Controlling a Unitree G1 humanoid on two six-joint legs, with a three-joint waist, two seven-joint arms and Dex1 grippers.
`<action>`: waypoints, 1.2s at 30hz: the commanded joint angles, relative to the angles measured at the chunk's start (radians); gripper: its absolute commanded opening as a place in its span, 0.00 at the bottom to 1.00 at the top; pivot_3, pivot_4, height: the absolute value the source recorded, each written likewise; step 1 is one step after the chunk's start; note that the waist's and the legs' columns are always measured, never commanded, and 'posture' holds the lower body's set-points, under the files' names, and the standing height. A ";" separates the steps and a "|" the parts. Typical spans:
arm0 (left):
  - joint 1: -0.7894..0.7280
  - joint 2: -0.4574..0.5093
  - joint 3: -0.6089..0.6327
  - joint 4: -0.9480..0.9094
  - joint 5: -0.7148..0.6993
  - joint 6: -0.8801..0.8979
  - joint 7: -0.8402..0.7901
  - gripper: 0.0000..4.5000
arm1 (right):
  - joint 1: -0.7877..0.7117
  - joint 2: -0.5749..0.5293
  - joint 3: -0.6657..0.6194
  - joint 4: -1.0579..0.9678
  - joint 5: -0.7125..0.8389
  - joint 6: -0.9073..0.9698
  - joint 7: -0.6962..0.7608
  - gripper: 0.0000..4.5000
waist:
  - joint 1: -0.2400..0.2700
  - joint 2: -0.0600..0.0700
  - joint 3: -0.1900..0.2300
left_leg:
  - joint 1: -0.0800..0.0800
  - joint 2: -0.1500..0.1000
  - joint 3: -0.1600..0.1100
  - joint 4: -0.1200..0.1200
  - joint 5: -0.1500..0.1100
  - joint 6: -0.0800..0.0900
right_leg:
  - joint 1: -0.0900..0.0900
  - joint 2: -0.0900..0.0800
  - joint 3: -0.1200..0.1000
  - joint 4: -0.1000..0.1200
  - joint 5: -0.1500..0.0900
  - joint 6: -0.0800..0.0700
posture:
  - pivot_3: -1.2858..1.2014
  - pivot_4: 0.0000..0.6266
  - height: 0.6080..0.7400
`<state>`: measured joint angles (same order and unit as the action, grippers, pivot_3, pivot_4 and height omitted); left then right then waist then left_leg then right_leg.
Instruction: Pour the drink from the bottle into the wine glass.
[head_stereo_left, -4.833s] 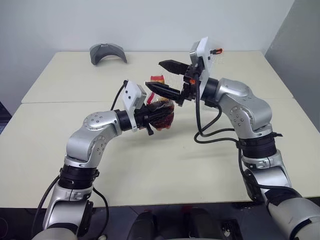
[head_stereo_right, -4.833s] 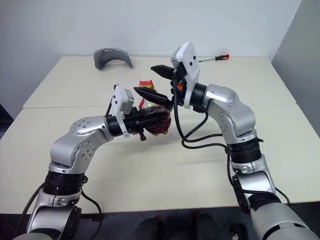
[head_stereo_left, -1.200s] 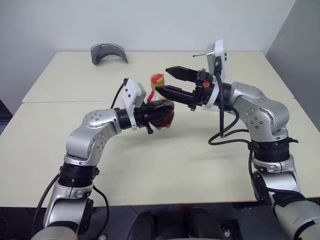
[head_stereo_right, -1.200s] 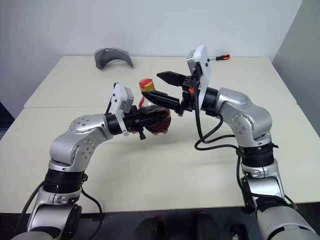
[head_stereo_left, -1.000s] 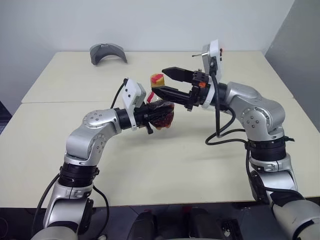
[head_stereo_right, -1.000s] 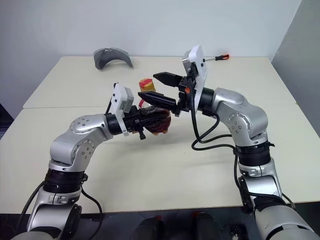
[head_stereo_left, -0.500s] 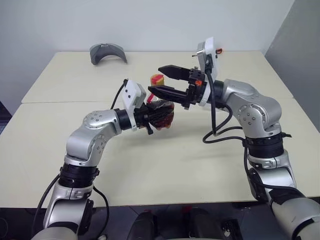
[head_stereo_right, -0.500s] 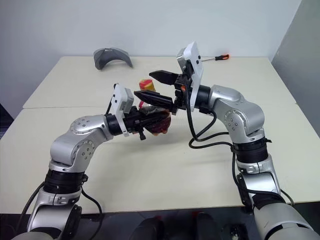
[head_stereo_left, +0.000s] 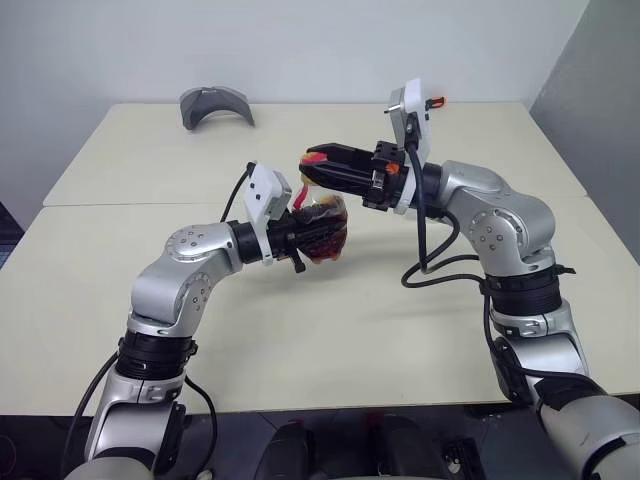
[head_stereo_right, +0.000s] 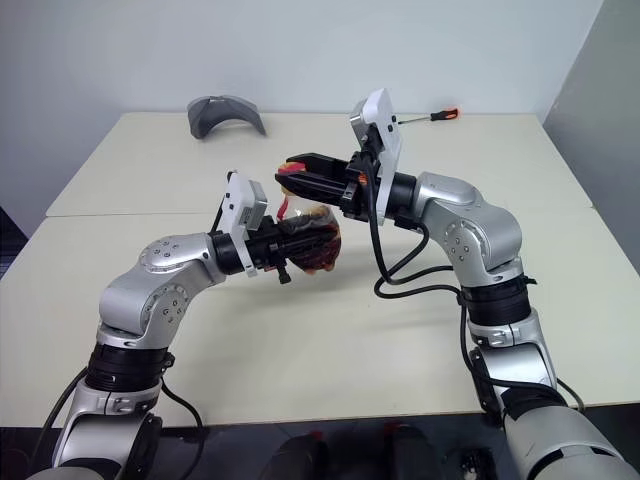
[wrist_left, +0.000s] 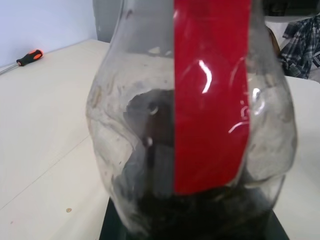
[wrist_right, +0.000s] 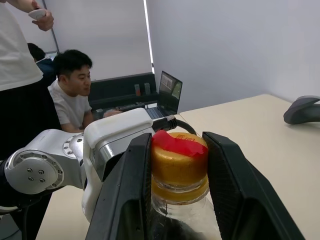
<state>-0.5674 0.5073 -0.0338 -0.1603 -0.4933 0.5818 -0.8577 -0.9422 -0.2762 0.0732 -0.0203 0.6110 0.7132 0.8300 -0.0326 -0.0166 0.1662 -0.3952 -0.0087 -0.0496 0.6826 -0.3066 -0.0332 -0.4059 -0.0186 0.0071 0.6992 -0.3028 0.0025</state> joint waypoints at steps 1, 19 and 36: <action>0.012 0.012 0.019 -0.070 -0.021 -0.004 -0.004 0.16 | -0.032 -0.014 -0.034 -0.050 0.054 0.009 0.044 0.27 | 0.000 0.000 0.000 | 0.000 0.000 0.000 0.000 0.000 0.000 | 0.000 0.000 0.000 0.000 0.000 0.000 | 0.52 0.24 1.00; 0.192 0.120 0.056 -0.295 -0.153 0.087 -0.012 0.16 | -0.130 -0.155 0.026 0.062 0.027 -0.129 0.477 0.27 | 0.001 0.000 0.000 | 0.000 0.000 0.000 0.000 -0.001 0.002 | 0.000 0.000 0.000 0.000 0.000 0.000 | 0.52 0.24 1.00; 0.199 0.137 0.068 -0.308 -0.175 0.091 0.003 0.15 | -0.064 -0.253 -0.029 0.056 -0.003 -0.119 0.422 0.27 | 0.004 0.000 0.000 | 0.000 0.000 0.000 0.000 0.000 0.000 | 0.000 0.000 0.000 -0.001 0.000 0.000 | 0.52 0.24 1.00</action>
<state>-0.3543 0.6408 0.0014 -0.4337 -0.6545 0.6863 -0.8620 -1.0331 -0.5090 0.0828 0.0856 0.6022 0.5721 1.2887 -0.0291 -0.0168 0.1661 -0.3954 -0.0085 -0.0499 0.6828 -0.3068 -0.0327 -0.4054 -0.0189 0.0070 0.6981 -0.3028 0.0025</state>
